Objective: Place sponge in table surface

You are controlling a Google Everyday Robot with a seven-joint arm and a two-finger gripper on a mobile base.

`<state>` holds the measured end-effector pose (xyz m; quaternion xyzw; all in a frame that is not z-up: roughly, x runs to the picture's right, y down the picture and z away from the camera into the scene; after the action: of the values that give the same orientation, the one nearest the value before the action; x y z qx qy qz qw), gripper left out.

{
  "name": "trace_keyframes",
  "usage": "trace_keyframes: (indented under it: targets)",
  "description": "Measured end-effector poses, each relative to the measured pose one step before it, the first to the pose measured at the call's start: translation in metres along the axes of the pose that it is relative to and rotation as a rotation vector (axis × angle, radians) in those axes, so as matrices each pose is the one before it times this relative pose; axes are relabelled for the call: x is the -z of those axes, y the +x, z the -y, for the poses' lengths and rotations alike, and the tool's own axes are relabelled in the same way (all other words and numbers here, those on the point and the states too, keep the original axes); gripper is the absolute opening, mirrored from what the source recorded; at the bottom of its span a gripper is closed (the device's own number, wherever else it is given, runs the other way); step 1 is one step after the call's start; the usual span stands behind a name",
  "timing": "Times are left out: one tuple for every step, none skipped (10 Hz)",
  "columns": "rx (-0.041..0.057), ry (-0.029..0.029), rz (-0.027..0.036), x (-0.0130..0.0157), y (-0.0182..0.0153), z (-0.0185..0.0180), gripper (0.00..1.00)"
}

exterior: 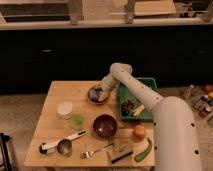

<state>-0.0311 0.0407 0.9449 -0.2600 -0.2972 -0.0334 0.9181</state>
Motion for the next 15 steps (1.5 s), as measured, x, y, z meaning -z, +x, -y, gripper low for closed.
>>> trace_keyframes:
  targets:
    - [-0.00354, -0.0027, 0.00009, -0.00192, 0.00144, 0.00011, 0.62]
    - [-0.00297, -0.00362, -0.00048, -0.00187, 0.0015, -0.00011, 0.62]
    - [-0.00119, -0.00325, -0.00027, -0.00157, 0.00059, -0.00004, 0.62]
    - [-0.00171, -0.00318, 0.0001, -0.00157, 0.00118, -0.00027, 0.62]
    - [-0.00241, -0.00353, 0.00145, -0.00186, 0.00142, 0.00013, 0.62]
    - [-0.00169, -0.00262, 0.00134, -0.00149, 0.00116, -0.00011, 0.62]
    - [-0.00109, -0.00196, 0.00087, -0.00123, 0.00086, 0.00002, 0.6]
    - [-0.00002, -0.00206, -0.00007, -0.00112, 0.0006, 0.00011, 0.51]
    - [-0.00059, -0.00106, 0.00039, -0.00121, 0.00017, 0.00048, 0.37]
    - [-0.00018, -0.00043, 0.00024, -0.00071, -0.00018, 0.00027, 0.29]
    - [-0.00141, -0.00014, 0.0005, -0.00055, 0.00048, 0.00001, 0.19]
    - [-0.00131, 0.0, 0.00011, -0.00034, 0.00063, -0.00001, 0.1]
    - [0.00044, 0.00021, 0.00035, -0.00017, 0.00012, 0.00015, 0.02]
    - [0.00135, -0.00039, -0.00044, -0.00012, -0.00012, -0.0002, 0.0]
    - [0.00386, 0.00238, -0.00283, 0.0017, -0.00057, 0.00015, 0.0]
